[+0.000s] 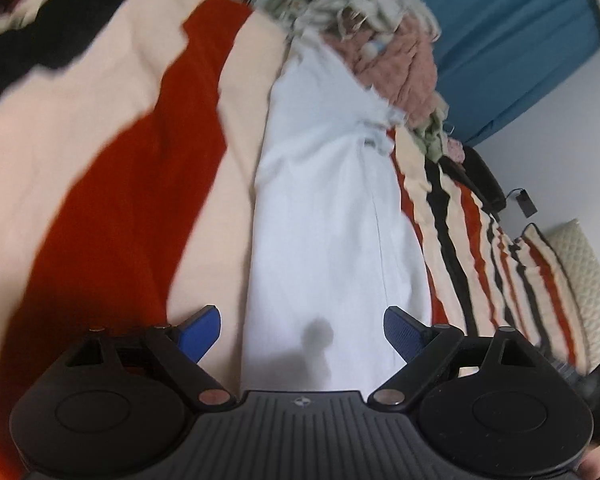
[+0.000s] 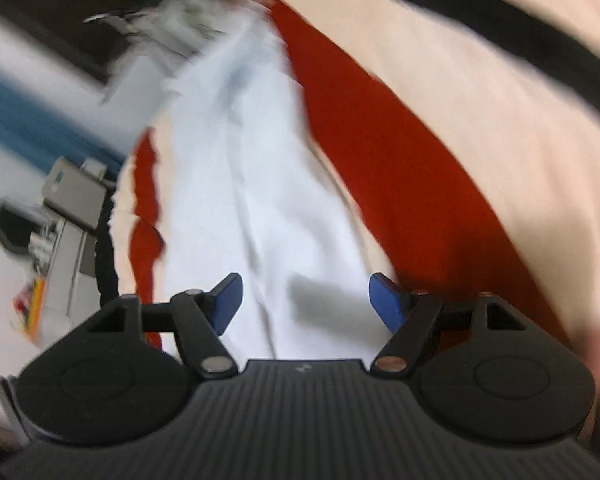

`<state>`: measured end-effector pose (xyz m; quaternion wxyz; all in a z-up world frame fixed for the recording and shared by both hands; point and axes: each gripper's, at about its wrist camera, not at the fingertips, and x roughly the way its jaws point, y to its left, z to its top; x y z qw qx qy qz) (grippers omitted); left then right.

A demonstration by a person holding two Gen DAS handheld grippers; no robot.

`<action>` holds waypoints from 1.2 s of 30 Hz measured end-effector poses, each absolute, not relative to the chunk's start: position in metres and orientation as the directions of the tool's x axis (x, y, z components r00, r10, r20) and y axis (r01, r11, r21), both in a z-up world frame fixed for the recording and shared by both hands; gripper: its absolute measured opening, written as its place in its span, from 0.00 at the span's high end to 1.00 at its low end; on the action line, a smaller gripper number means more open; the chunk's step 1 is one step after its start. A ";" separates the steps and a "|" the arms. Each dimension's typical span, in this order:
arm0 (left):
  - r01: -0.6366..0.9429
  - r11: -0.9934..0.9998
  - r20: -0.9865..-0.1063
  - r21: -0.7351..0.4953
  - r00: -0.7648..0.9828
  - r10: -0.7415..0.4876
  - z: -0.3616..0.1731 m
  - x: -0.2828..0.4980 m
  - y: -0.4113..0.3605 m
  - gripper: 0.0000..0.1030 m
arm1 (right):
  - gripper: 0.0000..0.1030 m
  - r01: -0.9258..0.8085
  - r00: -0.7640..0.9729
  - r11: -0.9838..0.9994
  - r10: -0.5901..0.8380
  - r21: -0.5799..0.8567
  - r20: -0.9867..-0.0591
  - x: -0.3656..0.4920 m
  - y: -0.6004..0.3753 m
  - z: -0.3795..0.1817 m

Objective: Fold clothes
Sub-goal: 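Grasp the shirt hem with the left tool while the right tool grasps it too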

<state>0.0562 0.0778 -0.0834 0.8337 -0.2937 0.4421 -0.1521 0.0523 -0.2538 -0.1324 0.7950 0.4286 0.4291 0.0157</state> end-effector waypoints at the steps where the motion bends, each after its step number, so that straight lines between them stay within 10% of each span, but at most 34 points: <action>1: -0.024 0.767 -0.651 -0.641 0.546 -0.527 -0.087 0.055 0.079 0.13 | 0.29 0.394 0.622 0.562 0.419 0.727 -0.661 0.048 -0.260 -0.141; 14: -0.130 0.680 -0.649 -0.722 0.470 -0.599 -0.114 0.032 0.080 0.39 | 0.31 0.436 0.536 0.519 0.506 0.735 -0.676 0.049 -0.247 -0.160; 16: -0.127 0.687 -0.656 -0.716 0.459 -0.599 -0.115 0.029 0.077 0.47 | 0.41 0.433 0.555 0.516 0.494 0.739 -0.670 0.045 -0.246 -0.156; 18: -0.125 0.696 -0.667 -0.707 0.445 -0.597 -0.116 0.026 0.075 0.63 | 0.74 0.416 0.599 0.515 0.464 0.749 -0.652 0.043 -0.247 -0.152; 22: -0.115 0.686 -0.651 -0.718 0.459 -0.605 -0.115 0.020 0.076 0.72 | 0.78 0.366 0.602 0.531 0.492 0.764 -0.629 0.039 -0.233 -0.148; 36: -0.100 0.695 -0.667 -0.712 0.407 -0.625 -0.119 0.021 0.068 0.67 | 0.74 0.394 0.504 0.610 0.482 0.687 -0.717 0.045 -0.218 -0.162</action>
